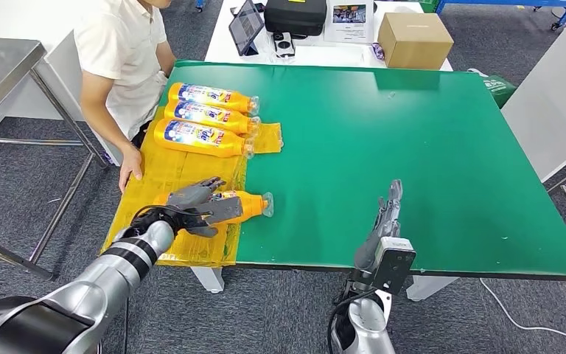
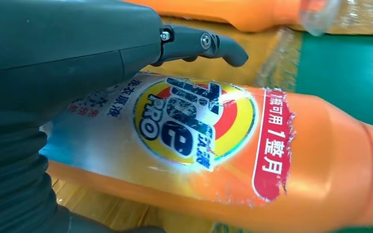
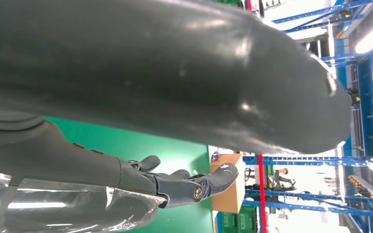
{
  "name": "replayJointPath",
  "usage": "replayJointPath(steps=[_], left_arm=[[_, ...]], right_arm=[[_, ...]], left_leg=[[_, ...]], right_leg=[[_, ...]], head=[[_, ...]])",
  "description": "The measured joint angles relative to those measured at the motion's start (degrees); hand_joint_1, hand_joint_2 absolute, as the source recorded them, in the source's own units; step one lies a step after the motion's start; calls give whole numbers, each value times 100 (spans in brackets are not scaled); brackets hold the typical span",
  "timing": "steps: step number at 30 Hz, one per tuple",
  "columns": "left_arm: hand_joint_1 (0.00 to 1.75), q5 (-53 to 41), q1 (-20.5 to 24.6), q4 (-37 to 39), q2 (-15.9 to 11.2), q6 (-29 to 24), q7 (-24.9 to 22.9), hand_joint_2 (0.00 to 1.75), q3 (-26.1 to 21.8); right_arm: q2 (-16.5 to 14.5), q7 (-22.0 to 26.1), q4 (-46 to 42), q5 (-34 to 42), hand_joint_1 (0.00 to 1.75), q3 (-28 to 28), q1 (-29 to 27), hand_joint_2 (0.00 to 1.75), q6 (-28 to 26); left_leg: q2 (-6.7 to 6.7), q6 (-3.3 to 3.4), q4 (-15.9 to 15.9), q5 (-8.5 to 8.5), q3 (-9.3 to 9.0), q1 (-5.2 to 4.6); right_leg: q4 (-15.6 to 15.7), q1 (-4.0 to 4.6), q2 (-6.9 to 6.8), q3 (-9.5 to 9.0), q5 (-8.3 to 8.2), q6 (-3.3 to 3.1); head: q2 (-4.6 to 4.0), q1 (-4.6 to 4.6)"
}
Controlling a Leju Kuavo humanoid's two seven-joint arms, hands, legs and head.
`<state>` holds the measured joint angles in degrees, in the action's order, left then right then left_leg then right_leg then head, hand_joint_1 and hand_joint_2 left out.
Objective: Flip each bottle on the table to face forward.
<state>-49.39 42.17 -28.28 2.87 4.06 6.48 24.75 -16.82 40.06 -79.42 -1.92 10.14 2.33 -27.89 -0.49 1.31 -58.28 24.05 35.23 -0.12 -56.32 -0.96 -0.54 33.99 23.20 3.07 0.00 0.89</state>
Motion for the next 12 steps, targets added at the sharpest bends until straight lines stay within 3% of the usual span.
replayJointPath(steps=[10,11,12], left_arm=[[0,1069,-301,-669,-343,1001,839,0,-58],[0,1238,-379,-805,-381,1101,900,0,-59],[0,1325,-418,-875,-400,1155,931,0,-59]], right_arm=[[5,0,52,25,0,5,4,0,-61],[8,0,59,26,0,7,4,44,-69],[9,0,62,26,0,8,4,58,-74]], left_leg=[[0,0,0,-1,-16,-1],[1,0,0,-1,-16,-1],[2,0,0,0,-16,-1]], right_leg=[[0,-1,0,-16,-1,0],[0,-1,0,-15,-1,0],[0,-1,0,-14,-1,0]], head=[[0,2],[0,1],[0,1]])
